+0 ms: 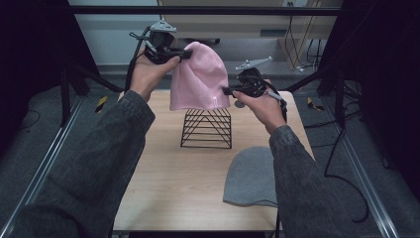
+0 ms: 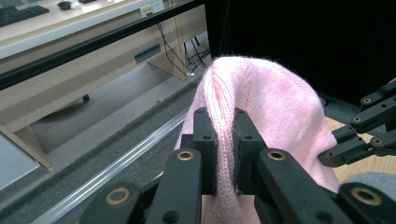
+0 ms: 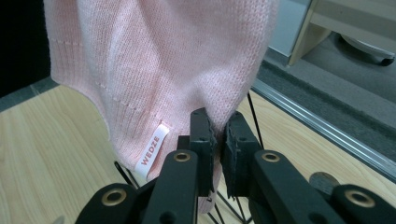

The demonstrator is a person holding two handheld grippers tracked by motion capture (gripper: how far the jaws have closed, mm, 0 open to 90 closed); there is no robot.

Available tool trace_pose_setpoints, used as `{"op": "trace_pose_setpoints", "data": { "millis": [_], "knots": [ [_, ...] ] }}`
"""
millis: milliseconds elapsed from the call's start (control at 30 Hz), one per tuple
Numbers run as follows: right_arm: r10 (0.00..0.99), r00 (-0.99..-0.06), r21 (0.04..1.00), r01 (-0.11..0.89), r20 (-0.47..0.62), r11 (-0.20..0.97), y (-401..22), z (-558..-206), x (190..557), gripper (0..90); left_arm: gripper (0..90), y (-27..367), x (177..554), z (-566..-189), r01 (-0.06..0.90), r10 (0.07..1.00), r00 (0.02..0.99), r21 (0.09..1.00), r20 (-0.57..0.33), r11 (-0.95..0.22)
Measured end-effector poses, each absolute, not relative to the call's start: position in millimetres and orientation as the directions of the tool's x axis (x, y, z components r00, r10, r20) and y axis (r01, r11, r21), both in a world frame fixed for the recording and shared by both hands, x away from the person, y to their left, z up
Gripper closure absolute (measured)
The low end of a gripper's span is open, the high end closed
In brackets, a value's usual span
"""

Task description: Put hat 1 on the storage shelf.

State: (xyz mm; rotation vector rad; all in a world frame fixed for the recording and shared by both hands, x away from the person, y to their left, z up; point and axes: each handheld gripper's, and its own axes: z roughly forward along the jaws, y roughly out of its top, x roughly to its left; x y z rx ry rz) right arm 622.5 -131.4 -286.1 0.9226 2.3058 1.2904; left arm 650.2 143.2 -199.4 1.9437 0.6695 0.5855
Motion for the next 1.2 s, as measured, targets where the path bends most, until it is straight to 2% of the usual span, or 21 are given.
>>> {"op": "trace_pose_setpoints", "data": {
  "millis": [767,1200],
  "knots": [
    [0.71,-0.704,0.824,0.392,-0.018,0.409,-142,-319,623,82.4,81.8,128,659,-235,0.191,0.655,0.743,0.896,0.135,-0.402],
    [0.7,-0.714,0.811,0.397,-0.021,0.429,-142,-332,617,81.4,81.7,125,646,-248,0.163,0.636,0.759,0.905,0.14,-0.393]
  ]
}}
